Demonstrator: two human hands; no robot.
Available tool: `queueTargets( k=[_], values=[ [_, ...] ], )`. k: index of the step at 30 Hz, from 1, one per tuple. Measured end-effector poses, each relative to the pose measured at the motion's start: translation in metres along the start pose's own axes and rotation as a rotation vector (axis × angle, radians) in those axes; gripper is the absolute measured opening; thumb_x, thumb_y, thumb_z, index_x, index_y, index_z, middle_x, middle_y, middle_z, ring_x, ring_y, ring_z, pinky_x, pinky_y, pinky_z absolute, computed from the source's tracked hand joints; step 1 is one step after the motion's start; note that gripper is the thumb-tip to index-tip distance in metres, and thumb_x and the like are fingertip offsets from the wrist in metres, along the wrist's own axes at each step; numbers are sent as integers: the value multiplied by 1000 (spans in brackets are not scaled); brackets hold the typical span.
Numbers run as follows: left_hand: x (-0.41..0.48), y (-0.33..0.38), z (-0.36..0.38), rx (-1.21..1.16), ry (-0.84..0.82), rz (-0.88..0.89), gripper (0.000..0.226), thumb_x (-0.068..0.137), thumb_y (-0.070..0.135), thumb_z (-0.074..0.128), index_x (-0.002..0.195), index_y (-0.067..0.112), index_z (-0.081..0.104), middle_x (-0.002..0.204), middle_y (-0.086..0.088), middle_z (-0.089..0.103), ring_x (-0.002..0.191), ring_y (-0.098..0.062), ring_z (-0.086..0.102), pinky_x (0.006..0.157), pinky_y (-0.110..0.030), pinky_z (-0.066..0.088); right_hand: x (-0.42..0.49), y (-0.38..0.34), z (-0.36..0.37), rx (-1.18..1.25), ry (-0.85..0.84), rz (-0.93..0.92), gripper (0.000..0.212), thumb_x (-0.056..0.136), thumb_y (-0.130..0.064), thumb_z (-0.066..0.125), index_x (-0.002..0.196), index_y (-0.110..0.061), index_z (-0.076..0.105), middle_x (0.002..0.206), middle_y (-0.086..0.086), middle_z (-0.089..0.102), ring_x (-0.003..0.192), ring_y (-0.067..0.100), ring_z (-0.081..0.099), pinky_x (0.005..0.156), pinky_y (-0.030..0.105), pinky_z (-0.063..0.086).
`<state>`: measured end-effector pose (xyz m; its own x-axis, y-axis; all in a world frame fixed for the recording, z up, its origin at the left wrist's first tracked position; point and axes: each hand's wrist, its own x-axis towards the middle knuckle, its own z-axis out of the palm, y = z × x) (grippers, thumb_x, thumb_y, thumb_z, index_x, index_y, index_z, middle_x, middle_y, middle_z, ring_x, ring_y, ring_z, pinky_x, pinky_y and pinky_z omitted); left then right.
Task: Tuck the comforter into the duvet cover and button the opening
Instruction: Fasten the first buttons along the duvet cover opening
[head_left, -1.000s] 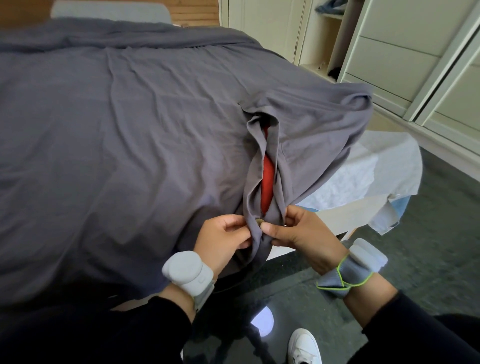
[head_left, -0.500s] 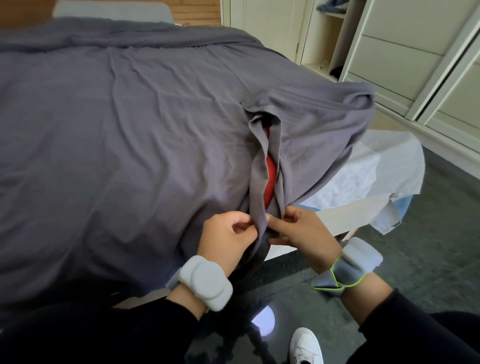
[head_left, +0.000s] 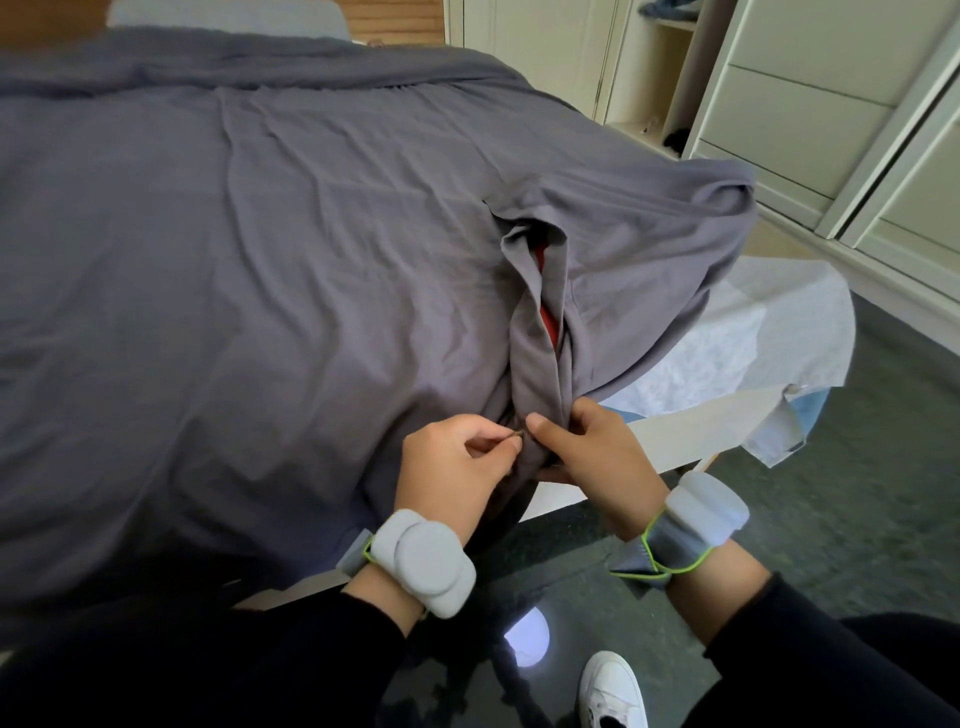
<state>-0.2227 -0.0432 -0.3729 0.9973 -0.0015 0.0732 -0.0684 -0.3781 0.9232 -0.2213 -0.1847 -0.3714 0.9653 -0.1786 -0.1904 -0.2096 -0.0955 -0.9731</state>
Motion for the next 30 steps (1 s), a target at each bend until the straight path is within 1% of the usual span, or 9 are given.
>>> queueTargets(
  k=[3,7,12,14,16,19,24,27,30],
  values=[
    [2,2,-1,-141,-27,-116,9,79,15,69,73,21,72,62,0,73,59,-11,71,61,-23,57,1,1,-2,38,-25,-3,20,88,-16,63,89,3,57,92,31,64,72,23,66,65,37,61],
    [5,9,-3,-403,-120,-291,13,87,8,61,76,13,66,54,4,70,53,-8,68,53,-16,54,3,0,-6,44,-67,-17,19,89,-17,62,91,2,58,83,19,60,67,19,59,56,27,58],
    [7,15,-6,-891,-241,-635,16,90,8,54,77,9,64,51,3,66,40,-3,56,42,-12,45,5,1,-6,-8,-21,-120,36,86,-24,66,86,10,53,70,14,52,54,15,51,55,31,47],
    [9,13,-6,-948,-260,-681,15,90,10,56,78,9,65,51,3,64,39,-2,55,41,-11,44,4,1,-6,28,-35,-99,34,87,-24,65,88,8,56,72,15,54,53,13,51,56,31,47],
    [10,12,-6,-880,-228,-627,12,88,13,60,78,11,67,52,4,65,41,-2,55,43,-11,45,1,0,-6,136,-137,-20,28,89,-28,62,92,0,62,77,14,63,56,15,59,58,32,53],
    [10,13,-9,-761,-173,-504,9,87,15,62,80,13,68,54,6,66,44,-1,57,47,-10,48,-3,-2,-4,179,-301,86,34,89,-36,59,102,-5,66,90,12,71,78,22,67,78,41,57],
    [14,11,-36,-284,34,-205,11,85,20,63,74,19,65,63,1,65,43,-2,57,49,-13,48,-3,-12,0,248,-258,109,32,95,-22,51,115,2,60,99,17,67,79,27,64,77,40,57],
    [7,5,-51,44,-107,-41,21,67,42,74,68,23,65,58,8,62,47,-1,53,52,-14,45,3,-21,1,400,-237,122,19,96,-22,50,107,-12,62,91,5,70,69,12,69,66,27,60],
    [-5,-8,-50,278,-315,-8,37,54,46,82,78,24,63,75,7,61,58,1,50,60,-11,40,12,-33,-3,546,-199,146,17,96,-23,50,100,-15,64,81,-3,72,66,6,70,64,22,58]
  ],
)
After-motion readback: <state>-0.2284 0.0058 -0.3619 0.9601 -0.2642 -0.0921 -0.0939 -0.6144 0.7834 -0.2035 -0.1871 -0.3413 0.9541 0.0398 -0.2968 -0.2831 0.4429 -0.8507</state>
